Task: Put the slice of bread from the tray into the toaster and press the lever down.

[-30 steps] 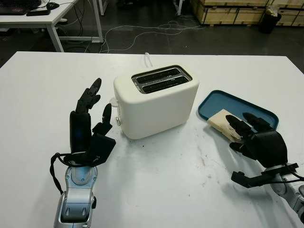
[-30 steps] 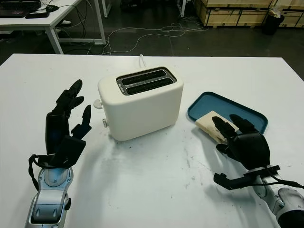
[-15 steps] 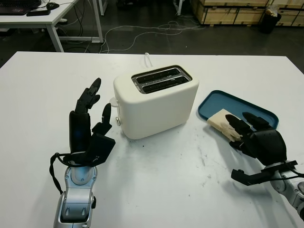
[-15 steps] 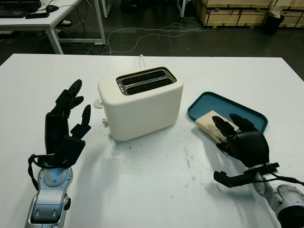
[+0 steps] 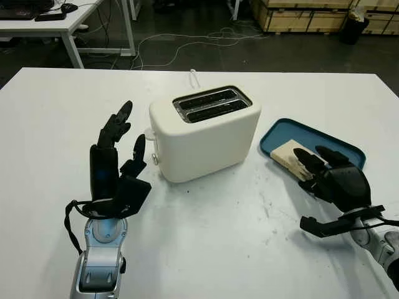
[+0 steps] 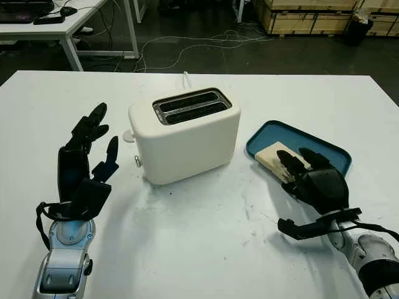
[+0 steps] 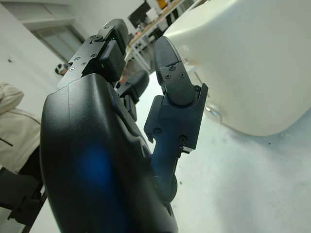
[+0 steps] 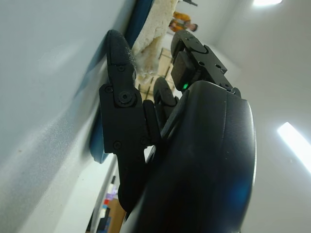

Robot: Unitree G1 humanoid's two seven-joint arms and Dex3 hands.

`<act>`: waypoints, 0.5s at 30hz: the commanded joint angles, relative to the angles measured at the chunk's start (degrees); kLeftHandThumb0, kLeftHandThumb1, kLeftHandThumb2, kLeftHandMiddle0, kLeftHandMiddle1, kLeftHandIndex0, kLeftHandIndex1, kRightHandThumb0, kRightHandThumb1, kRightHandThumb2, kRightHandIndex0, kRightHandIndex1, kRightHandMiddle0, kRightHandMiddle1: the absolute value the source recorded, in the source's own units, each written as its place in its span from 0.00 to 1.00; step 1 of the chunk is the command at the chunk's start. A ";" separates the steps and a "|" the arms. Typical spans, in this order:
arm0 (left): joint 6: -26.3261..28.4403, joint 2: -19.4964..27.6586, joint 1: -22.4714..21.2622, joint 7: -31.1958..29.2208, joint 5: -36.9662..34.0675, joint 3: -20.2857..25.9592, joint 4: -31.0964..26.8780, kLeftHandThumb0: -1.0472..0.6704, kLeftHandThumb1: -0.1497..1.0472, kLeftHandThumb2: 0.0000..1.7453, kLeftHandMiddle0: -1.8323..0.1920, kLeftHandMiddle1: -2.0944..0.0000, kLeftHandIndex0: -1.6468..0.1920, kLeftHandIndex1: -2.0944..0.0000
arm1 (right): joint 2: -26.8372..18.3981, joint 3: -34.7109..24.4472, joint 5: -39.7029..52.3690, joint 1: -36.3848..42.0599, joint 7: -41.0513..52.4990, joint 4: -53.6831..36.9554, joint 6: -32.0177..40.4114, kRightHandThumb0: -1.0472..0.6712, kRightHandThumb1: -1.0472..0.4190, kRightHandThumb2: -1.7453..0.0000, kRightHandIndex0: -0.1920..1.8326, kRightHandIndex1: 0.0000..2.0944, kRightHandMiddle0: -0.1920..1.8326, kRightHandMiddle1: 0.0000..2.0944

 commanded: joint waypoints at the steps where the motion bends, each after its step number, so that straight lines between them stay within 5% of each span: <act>1: -0.81 0.08 -0.29 0.33 0.08 0.12 -0.71 0.40 0.89 0.32 0.86 0.55 0.67 0.97 | 1.07 1.47 -0.24 0.22 1.10 0.77 1.27 0.33 0.11 0.99 0.30 0.01 0.28 0.01; 6: -1.53 0.23 -0.24 0.42 0.12 0.07 -0.57 0.40 0.89 0.32 0.86 0.54 0.67 0.97 | 0.72 3.36 -1.98 -0.33 -1.10 1.02 3.47 0.35 0.09 0.93 0.50 0.06 0.44 0.04; 7: -1.65 0.28 -0.24 0.47 0.26 0.04 -0.51 0.40 0.89 0.32 0.86 0.54 0.67 0.97 | 0.76 3.61 -2.06 -0.37 -2.11 1.08 3.71 0.36 0.09 0.91 0.53 0.16 0.50 0.05; 8: -1.71 0.27 -0.23 0.47 0.31 0.03 -0.49 0.40 0.89 0.32 0.86 0.54 0.67 0.97 | 0.79 3.81 -1.98 -0.41 -2.70 1.12 3.85 0.37 0.09 0.91 0.49 0.40 0.56 0.07; 11: -1.43 0.01 -0.14 0.33 0.02 0.00 -0.67 0.40 0.89 0.32 0.86 0.54 0.67 0.97 | 0.82 4.45 -1.97 -0.55 -3.47 1.33 4.47 0.38 0.09 0.88 0.42 0.68 0.60 0.13; 15: -0.87 -0.17 0.08 -0.01 -0.28 -0.10 -1.09 0.41 0.89 0.32 0.86 0.54 0.67 0.98 | 0.59 5.08 -2.05 -0.46 -3.77 0.76 5.34 0.39 0.09 0.87 0.40 0.73 0.59 0.17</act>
